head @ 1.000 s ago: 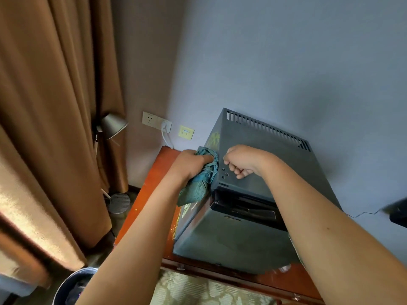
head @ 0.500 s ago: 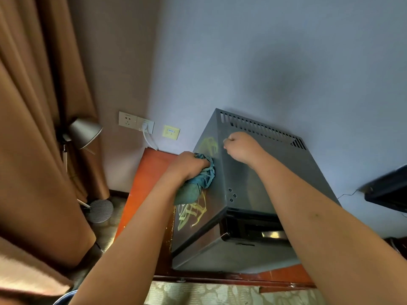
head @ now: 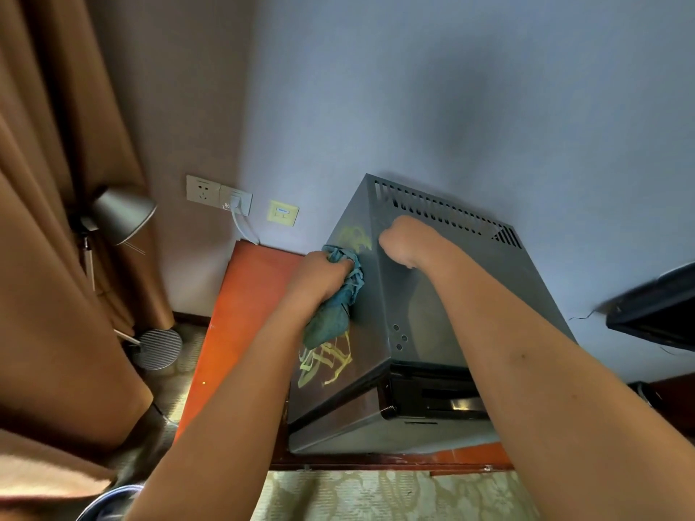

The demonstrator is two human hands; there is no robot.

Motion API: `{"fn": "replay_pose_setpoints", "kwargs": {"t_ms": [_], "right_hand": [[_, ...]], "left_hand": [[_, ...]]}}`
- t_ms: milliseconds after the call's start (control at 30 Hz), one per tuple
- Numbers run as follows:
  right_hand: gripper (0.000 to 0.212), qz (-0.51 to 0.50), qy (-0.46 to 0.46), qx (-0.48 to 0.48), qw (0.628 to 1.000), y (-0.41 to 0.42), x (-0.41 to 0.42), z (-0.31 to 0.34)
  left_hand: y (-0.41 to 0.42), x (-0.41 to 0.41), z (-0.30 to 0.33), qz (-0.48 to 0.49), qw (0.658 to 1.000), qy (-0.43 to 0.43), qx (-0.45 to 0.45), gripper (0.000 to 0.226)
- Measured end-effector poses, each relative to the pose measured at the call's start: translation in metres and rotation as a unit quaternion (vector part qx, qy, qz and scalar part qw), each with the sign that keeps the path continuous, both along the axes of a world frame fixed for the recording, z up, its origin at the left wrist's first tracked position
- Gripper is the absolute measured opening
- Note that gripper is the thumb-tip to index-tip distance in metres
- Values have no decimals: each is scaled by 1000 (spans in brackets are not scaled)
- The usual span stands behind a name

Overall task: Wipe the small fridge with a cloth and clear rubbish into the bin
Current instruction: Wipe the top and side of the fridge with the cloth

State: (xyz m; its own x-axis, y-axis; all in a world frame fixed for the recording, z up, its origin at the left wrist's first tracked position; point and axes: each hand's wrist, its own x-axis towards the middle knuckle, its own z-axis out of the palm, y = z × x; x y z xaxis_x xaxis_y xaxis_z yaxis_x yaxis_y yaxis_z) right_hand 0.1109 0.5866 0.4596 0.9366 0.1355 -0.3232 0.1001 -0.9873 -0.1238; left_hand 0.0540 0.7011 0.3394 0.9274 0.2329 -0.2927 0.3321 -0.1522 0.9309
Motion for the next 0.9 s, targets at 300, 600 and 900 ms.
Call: {"fn": "replay_pose_setpoints", "kwargs": {"t_ms": [300, 600, 900], "right_hand": [[37, -6, 10, -43, 999, 11, -3, 5], [30, -48, 74, -5, 996, 4, 14, 1], [31, -66, 100, -2, 993, 4, 20, -3]], "left_hand": [[-1, 7, 20, 30, 992, -93, -74, 23], [10, 3, 13, -39, 998, -38, -33, 23], [0, 26, 18, 41, 996, -84, -12, 25]]}}
